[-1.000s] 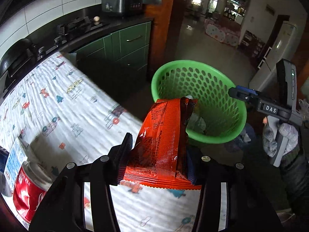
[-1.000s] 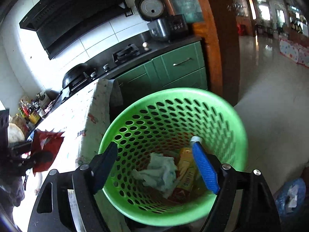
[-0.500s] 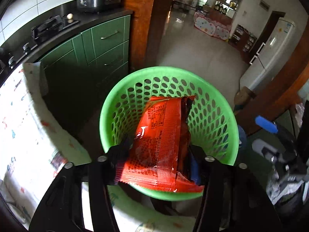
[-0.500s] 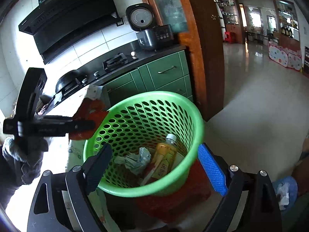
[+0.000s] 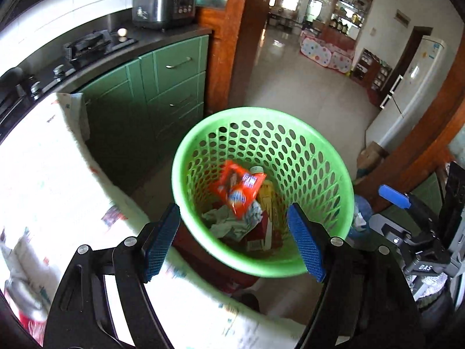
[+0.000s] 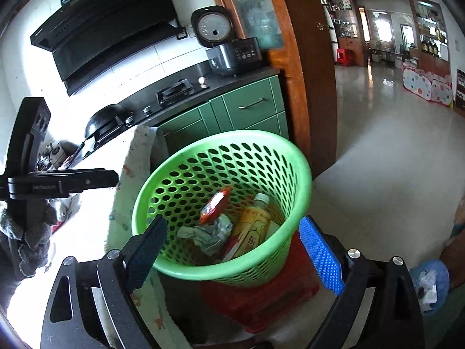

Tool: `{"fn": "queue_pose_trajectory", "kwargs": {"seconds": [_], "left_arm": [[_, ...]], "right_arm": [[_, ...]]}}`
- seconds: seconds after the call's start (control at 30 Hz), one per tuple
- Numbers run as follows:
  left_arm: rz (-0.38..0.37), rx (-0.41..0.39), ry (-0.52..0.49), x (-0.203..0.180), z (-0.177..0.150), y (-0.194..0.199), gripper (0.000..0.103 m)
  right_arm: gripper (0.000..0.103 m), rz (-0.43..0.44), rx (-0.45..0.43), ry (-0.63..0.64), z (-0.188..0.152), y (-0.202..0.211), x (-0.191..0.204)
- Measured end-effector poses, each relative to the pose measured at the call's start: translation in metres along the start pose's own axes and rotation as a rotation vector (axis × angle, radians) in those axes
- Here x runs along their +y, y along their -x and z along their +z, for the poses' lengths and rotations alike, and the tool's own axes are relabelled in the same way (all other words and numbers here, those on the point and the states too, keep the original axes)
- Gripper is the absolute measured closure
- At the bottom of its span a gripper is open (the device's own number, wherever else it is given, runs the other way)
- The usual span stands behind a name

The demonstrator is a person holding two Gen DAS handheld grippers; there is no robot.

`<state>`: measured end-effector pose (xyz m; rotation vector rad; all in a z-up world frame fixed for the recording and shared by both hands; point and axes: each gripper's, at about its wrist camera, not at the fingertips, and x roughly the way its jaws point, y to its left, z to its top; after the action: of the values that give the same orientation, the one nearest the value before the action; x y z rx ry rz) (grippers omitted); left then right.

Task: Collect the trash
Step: 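Open the right tool to drop the foil while the left tool lowers the red wrapper into the basket, then move both open tools back over the table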

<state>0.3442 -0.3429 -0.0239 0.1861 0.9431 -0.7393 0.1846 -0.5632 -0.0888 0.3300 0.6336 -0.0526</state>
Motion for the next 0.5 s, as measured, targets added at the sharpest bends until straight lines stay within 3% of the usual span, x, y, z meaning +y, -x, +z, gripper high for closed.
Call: {"fn": "queue_pose_trajectory", "kwargs": {"seconds": [0.5], "left_arm": [[0.089, -0.098, 0.102, 0.04, -0.096, 0.107, 0.028]], "right_arm": [[0.014, 0.108, -0.014, 0.095, -0.014, 0.036, 0.078]]}}
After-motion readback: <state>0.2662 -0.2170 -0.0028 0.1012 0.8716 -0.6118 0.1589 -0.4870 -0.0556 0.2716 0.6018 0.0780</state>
